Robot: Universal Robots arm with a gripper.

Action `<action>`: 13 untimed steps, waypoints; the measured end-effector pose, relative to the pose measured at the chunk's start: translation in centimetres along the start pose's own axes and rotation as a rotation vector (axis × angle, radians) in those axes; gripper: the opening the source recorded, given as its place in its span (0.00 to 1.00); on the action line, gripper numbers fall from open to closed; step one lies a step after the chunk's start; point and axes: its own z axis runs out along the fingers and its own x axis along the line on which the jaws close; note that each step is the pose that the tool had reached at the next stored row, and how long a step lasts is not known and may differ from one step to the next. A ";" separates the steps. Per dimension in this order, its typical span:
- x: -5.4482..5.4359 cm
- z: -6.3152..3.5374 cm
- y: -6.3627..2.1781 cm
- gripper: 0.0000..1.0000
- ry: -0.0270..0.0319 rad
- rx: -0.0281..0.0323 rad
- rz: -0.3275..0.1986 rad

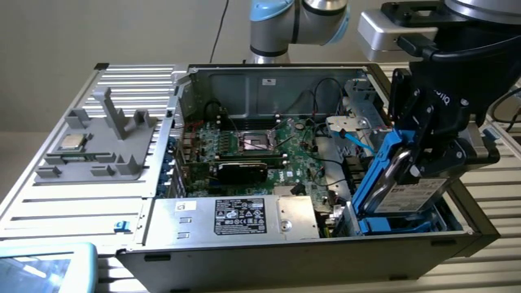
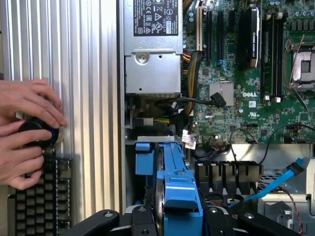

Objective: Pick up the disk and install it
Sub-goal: 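Insert the disk into the insertion slot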

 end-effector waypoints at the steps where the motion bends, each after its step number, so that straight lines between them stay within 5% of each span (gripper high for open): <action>1: 0.0 0.02 0.00 0.37 0.0001 0.0000 0.000; 13: 0.0 0.34 0.01 0.37 -0.0001 0.0000 0.000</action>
